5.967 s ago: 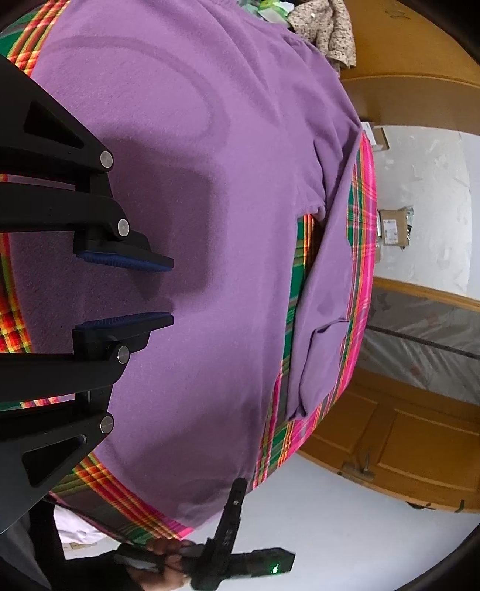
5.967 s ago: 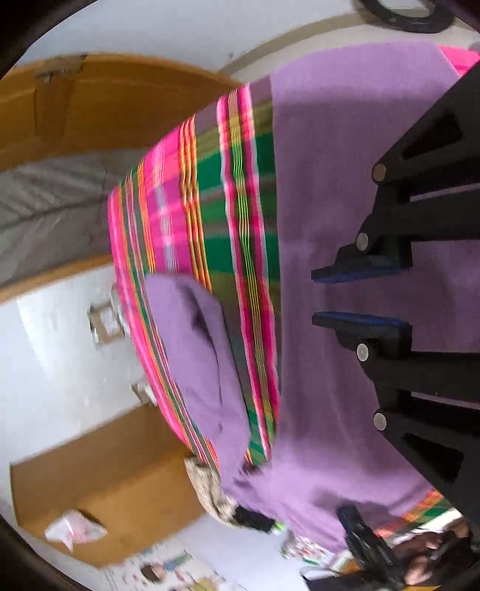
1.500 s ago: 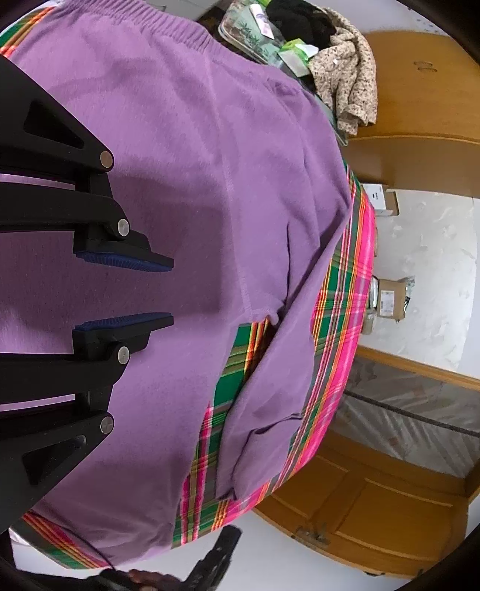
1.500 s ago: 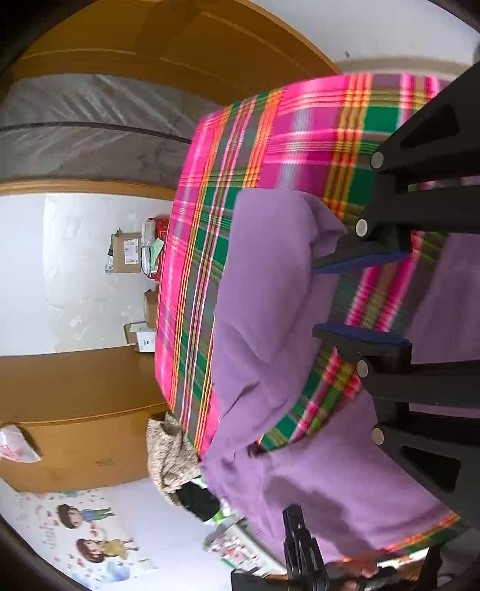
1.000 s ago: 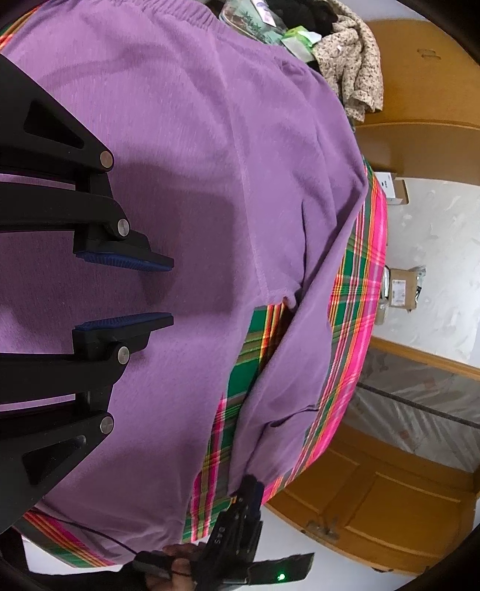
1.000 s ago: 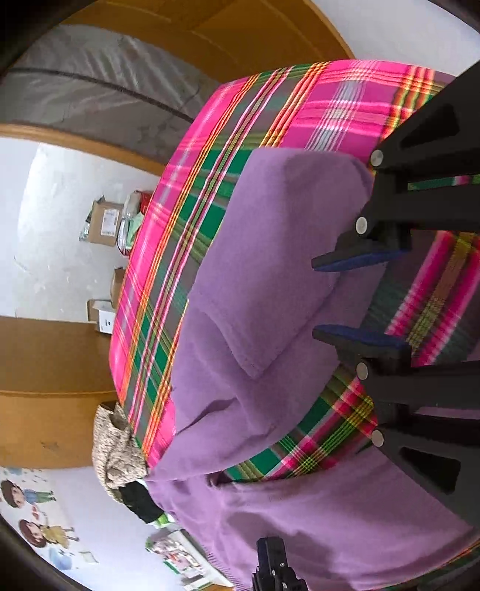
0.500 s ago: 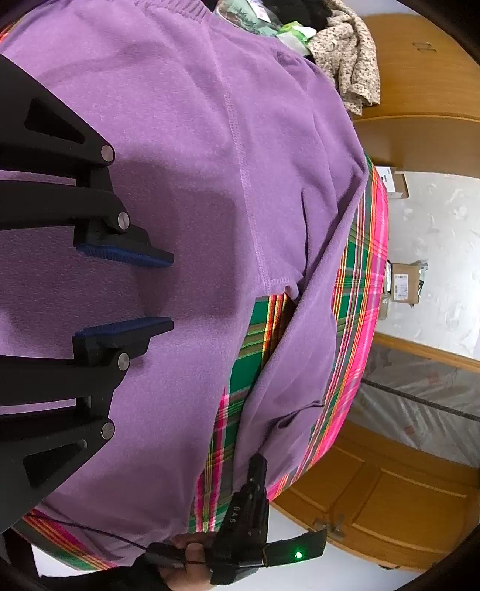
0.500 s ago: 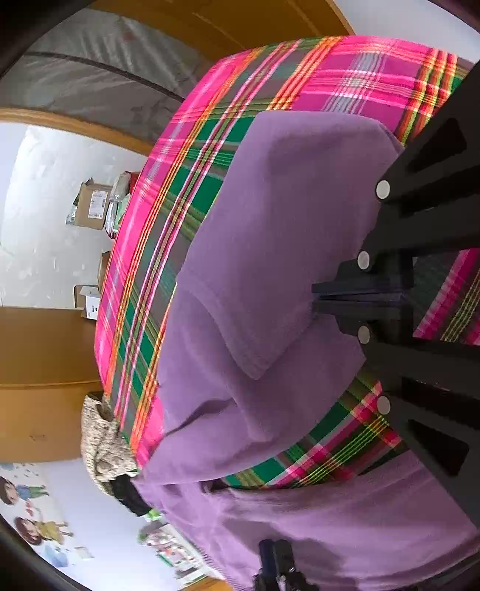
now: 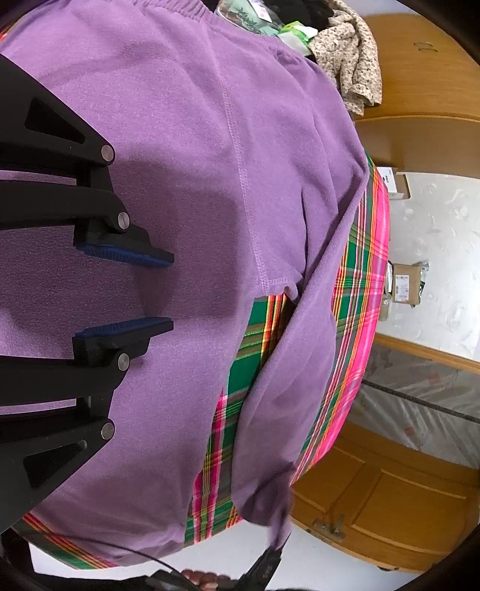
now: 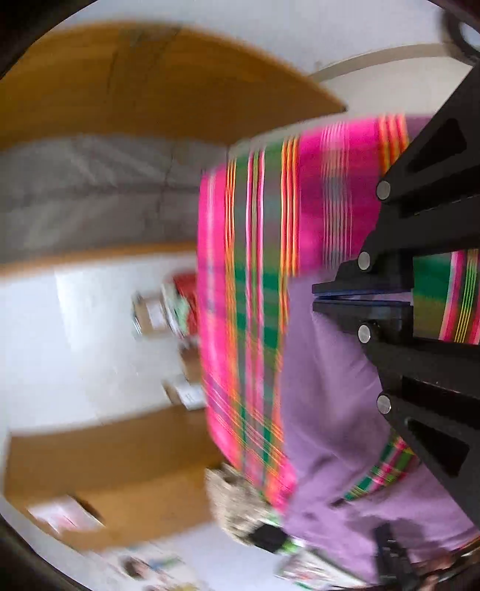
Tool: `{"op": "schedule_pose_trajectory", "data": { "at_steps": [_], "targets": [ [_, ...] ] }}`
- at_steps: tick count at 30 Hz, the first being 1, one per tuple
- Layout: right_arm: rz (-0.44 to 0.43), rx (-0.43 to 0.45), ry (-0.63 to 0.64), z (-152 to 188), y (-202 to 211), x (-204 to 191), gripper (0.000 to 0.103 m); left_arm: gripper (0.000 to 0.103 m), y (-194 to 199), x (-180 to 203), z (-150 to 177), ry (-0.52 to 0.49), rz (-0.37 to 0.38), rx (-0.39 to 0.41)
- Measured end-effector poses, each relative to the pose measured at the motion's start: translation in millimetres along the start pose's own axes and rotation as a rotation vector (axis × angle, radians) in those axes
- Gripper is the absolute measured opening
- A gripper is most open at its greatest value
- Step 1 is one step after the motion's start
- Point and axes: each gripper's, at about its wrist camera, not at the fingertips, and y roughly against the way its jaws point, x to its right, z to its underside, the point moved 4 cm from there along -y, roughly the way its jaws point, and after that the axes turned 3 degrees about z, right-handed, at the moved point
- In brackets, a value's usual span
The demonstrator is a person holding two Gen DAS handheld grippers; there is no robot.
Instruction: Fold clothes
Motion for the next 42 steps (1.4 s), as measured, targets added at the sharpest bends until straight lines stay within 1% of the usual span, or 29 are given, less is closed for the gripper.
{"op": "schedule_pose_trajectory", "data": {
  "at_steps": [3,5,6,8,10,11,12,13,14,17,18,20,23,24,26,28,30,32,33,36,38,40,42],
  "targets": [
    [0.075,-0.003,-0.128,5.1,9.5,42.5,0.002,0.029,4.4,-1.8,-3.4,0.009,-0.005,0.02],
    [0.12,-0.026,-0.206,13.2,11.1,67.4,0.001,0.029,8.9,-3.5,-6.7,0.017,-0.01,0.041],
    [0.136,-0.043,-0.224,17.9,10.4,74.3,0.002,0.029,11.2,-4.4,-8.3,0.021,-0.012,0.051],
    [0.156,-0.074,-0.239,27.0,10.3,80.2,0.003,0.029,15.8,-6.1,-11.6,0.028,-0.017,0.072],
    [0.15,-0.071,-0.228,31.0,13.5,77.2,0.004,0.029,20.3,-7.8,-14.9,0.036,-0.021,0.093],
    [0.143,-0.065,-0.218,31.4,15.6,74.1,0.007,0.029,23.4,-8.2,-18.5,0.032,-0.027,0.106],
    [0.127,-0.051,-0.199,29.2,18.4,68.1,0.009,0.029,26.5,-8.5,-22.1,0.026,-0.034,0.119],
    [0.106,-0.035,-0.177,25.9,21.1,60.7,0.015,0.029,28.6,-7.8,-27.4,0.014,-0.044,0.128],
    [0.087,-0.018,-0.152,22.8,24.1,52.2,0.017,0.029,30.6,-7.0,-32.7,0.001,-0.054,0.136],
    [0.015,0.009,-0.048,15.0,28.0,17.2,0.017,0.029,35.7,-1.0,-47.0,-0.041,-0.063,0.155],
    [-0.017,-0.001,-0.005,14.4,25.2,3.2,0.017,0.029,35.2,0.0,-51.7,-0.058,-0.058,0.152],
    [-0.081,-0.048,0.093,18.5,14.6,-26.1,0.017,0.029,31.0,3.7,-56.3,-0.081,-0.07,0.146],
    [-0.126,-0.112,0.277,33.3,-1.5,-70.8,0.017,0.029,16.7,11.5,-61.5,-0.114,-0.057,0.11],
    [-0.138,-0.119,0.323,38.3,-3.3,-81.9,0.017,0.029,11.4,13.7,-63.0,-0.122,-0.047,0.095],
    [-0.166,-0.129,0.399,45.2,-7.2,-104.8,0.019,0.029,7.9,16.4,-65.6,-0.125,-0.049,0.084],
    [-0.187,-0.117,0.428,44.8,-6.5,-119.4,0.02,0.029,4.7,19.0,-68.0,-0.128,-0.052,0.073],
    [-0.206,-0.082,0.446,38.6,-2.2,-131.4,0.02,0.029,8.0,20.8,-74.6,-0.131,-0.054,0.096],
    [-0.228,-0.05,0.445,32.7,4.0,-138.1,0.022,0.029,11.4,22.6,-81.3,-0.133,-0.055,0.119],
    [-0.239,-0.042,0.438,31.7,8.3,-139.0,0.023,0.029,11.3,21.1,-85.5,-0.131,-0.068,0.129],
    [-0.259,-0.028,0.414,27.9,15.6,-142.6,0.024,0.029,7.0,18.5,-91.2,-0.111,-0.078,0.132],
    [-0.257,-0.024,0.418,29.0,18.7,-146.1,0.024,0.029,2.3,18.4,-92.8,-0.112,-0.082,0.128],
    [-0.256,-0.015,0.44,33.2,19.1,-150.3,0.024,0.029,-4.1,23.1,-93.0,-0.131,-0.07,0.122],
    [-0.22,-0.015,0.481,39.9,15.8,-153.4,0.024,0.029,-10.2,29.6,-90.8,-0.153,-0.069,0.105]
  ]
}}
